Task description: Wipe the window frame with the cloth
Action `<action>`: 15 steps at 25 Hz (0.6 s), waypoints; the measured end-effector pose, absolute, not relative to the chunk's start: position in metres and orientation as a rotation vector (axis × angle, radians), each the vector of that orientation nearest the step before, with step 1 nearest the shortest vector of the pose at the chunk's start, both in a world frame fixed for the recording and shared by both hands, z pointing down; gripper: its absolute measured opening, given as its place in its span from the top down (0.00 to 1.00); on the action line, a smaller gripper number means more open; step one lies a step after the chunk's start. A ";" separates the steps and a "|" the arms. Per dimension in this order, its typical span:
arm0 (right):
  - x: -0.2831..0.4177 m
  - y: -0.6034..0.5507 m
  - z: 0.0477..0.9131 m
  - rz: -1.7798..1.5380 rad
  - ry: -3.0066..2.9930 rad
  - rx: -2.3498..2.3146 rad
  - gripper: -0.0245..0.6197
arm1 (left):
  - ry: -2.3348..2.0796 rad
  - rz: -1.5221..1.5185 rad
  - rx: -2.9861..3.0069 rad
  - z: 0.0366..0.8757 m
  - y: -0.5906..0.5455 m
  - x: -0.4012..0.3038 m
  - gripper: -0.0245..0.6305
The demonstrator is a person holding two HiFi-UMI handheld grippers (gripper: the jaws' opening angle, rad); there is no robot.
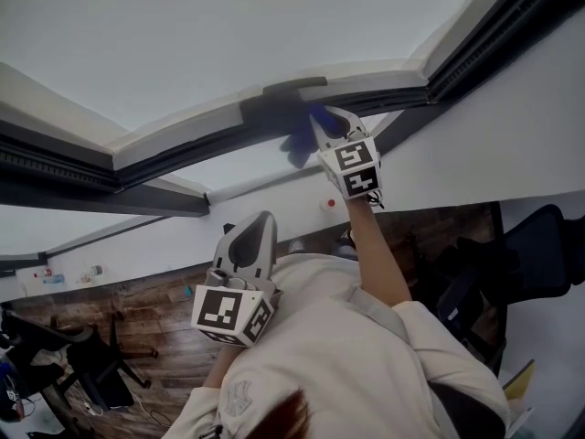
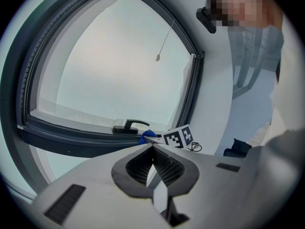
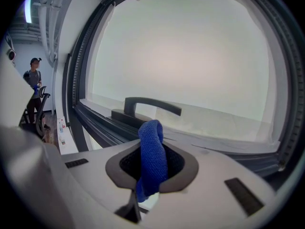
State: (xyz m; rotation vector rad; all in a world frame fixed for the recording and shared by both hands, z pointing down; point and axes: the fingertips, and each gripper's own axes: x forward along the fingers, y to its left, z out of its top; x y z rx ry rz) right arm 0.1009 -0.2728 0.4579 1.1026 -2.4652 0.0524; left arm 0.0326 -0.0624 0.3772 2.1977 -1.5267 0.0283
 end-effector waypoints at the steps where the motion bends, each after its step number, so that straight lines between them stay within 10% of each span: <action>1: 0.102 -0.273 0.458 0.053 -2.465 1.105 0.89 | -1.526 0.029 2.199 0.377 -0.063 0.033 0.96; 15: 0.126 -0.284 0.455 0.062 -2.456 1.162 0.89 | -1.519 0.030 2.204 0.377 -0.070 0.041 0.96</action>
